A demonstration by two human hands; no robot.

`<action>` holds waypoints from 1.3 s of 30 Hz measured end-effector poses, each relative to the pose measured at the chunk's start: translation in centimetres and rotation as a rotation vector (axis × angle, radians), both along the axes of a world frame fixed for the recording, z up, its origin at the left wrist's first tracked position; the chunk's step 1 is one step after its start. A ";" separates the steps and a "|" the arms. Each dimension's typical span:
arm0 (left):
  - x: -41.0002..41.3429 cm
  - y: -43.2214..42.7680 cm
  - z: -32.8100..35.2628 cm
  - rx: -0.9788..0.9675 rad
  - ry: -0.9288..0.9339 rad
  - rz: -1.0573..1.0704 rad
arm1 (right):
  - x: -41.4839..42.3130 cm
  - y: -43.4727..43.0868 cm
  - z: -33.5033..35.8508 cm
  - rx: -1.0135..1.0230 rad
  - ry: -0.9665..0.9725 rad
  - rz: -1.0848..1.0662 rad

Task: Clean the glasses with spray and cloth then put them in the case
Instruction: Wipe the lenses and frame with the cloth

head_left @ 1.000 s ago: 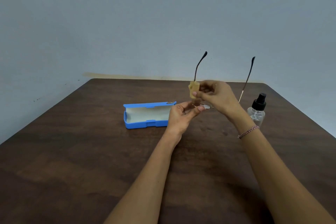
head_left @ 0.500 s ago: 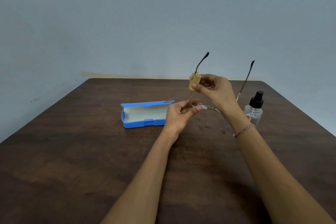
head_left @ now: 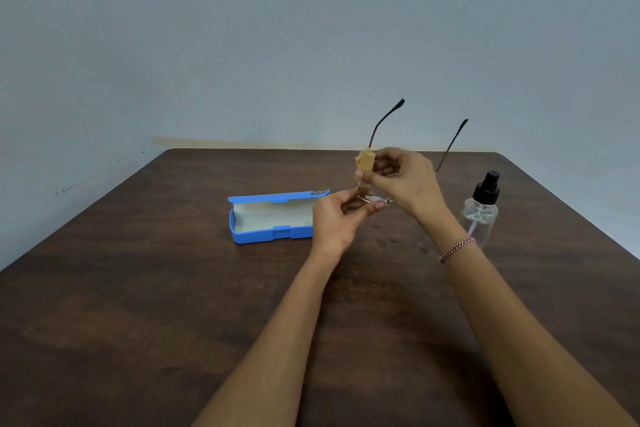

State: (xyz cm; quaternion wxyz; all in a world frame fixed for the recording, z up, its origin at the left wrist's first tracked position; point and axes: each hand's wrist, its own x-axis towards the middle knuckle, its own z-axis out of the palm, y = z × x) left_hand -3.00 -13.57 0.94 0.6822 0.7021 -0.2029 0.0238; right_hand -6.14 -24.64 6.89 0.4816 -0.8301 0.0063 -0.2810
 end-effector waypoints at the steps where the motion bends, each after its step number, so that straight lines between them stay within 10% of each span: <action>1: 0.0 0.0 0.0 -0.003 0.003 0.003 | 0.1 0.0 0.1 0.048 -0.050 -0.044; 13: -0.2 0.0 0.1 0.078 -0.070 0.099 | 0.4 0.5 -0.6 0.000 0.141 0.019; 24: -0.5 -0.4 -0.5 0.056 -0.108 0.092 | -0.6 0.4 1.4 0.405 -0.326 -0.169; 31: -0.5 -0.1 -0.4 0.083 -0.147 0.166 | 0.3 0.4 -0.3 0.352 -0.005 0.046; 39: -0.6 -0.4 -0.5 0.052 -0.097 0.096 | -0.8 -0.2 1.8 0.605 -0.359 -0.005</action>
